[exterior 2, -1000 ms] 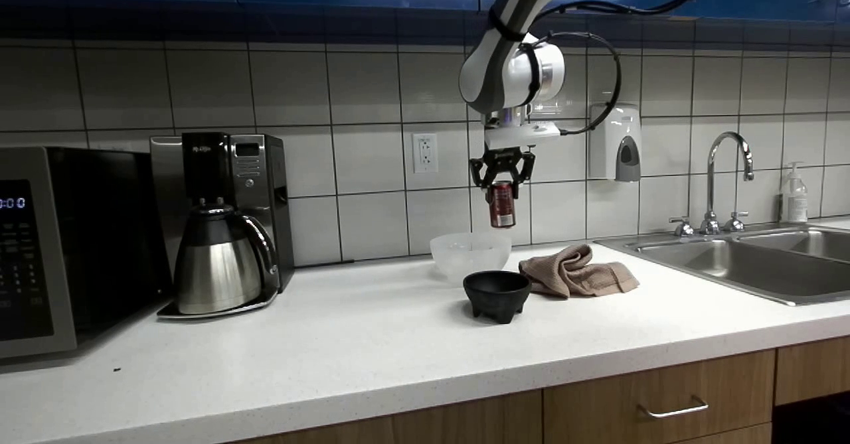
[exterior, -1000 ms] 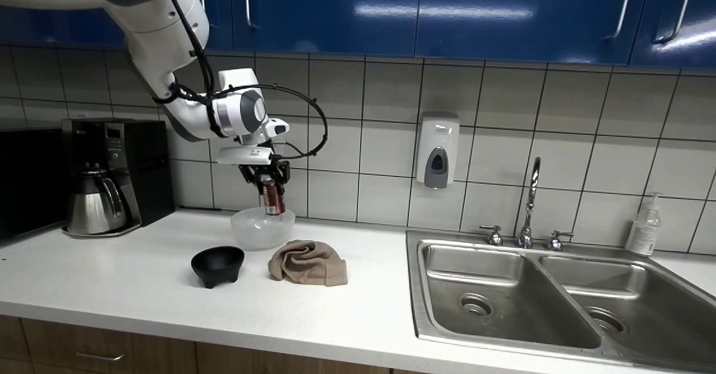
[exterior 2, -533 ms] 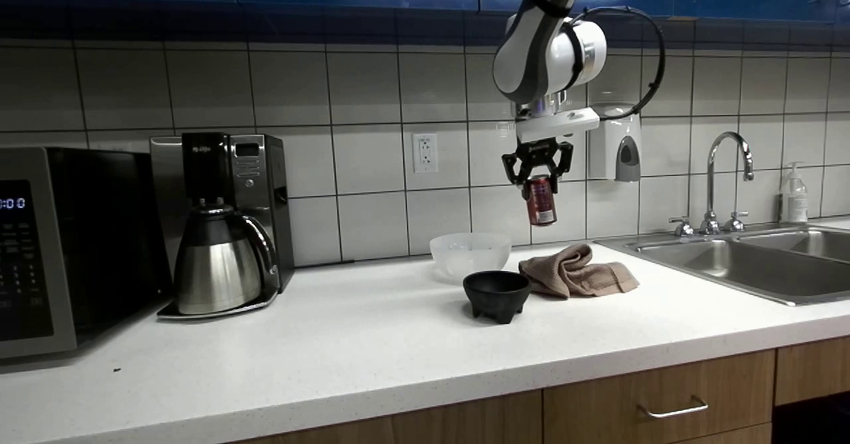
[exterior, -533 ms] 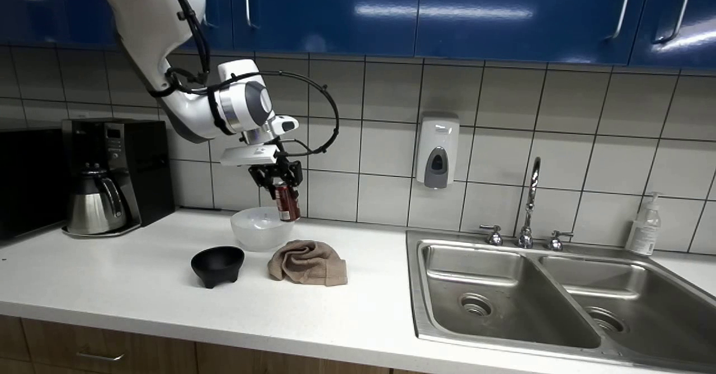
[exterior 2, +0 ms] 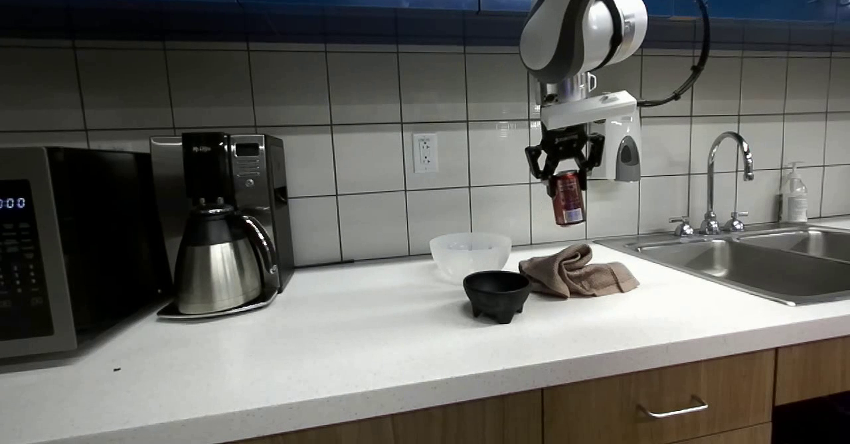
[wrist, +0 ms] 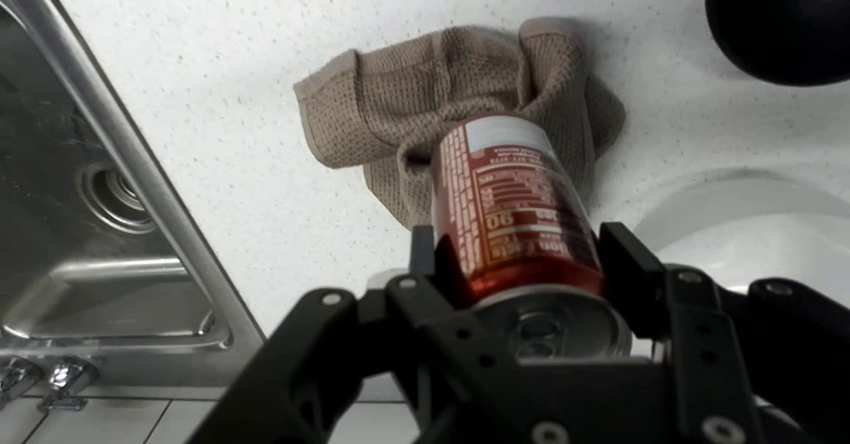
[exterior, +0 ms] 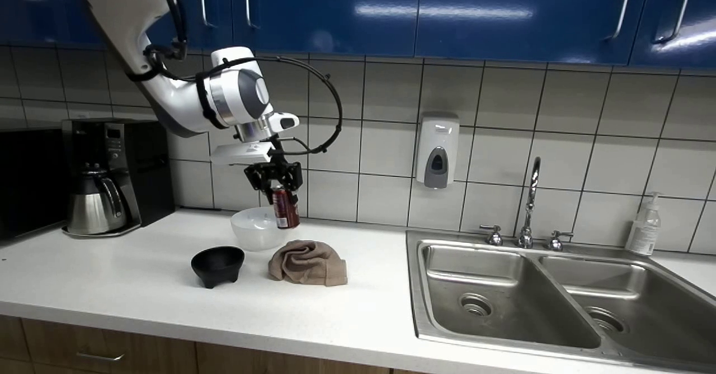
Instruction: Remove the red can bottle from the opaque bowl and put it on the kitchen countertop
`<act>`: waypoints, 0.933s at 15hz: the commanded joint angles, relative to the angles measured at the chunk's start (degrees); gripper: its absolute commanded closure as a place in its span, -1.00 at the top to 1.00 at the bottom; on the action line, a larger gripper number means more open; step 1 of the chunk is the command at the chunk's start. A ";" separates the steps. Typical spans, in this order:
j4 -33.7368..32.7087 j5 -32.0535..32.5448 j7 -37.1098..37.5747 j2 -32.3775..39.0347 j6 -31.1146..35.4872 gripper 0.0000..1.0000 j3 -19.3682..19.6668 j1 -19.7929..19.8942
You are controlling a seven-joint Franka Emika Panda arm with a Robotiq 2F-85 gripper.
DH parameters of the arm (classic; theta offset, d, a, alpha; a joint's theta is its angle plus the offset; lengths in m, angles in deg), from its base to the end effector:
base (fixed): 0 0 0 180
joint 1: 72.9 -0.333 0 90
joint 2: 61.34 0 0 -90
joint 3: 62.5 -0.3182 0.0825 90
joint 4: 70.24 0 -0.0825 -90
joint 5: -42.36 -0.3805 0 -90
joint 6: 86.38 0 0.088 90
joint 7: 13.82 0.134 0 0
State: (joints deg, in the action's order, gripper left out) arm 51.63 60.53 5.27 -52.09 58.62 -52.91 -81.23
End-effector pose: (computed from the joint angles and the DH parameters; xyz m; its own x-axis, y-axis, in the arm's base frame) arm 0.5911 -0.0131 0.3383 0.9571 -0.0809 0.2783 -0.1346 -0.9745 0.1796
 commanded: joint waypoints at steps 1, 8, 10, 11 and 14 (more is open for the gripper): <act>6.01 0.50 -1.10 -4.06 -0.01 -0.24 -1.03 3.95; 11.93 -0.98 -3.67 -3.63 1.48 -0.24 -0.40 9.44; 13.16 -2.13 -4.69 -3.24 2.52 -0.24 -0.52 10.40; 13.81 -2.64 -5.04 -3.05 3.26 -0.24 -0.52 10.76; 16.32 -4.97 -7.05 -2.20 7.14 -0.24 -0.61 11.67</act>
State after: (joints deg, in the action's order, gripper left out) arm 65.04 58.03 1.71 -53.41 62.00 -52.74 -71.34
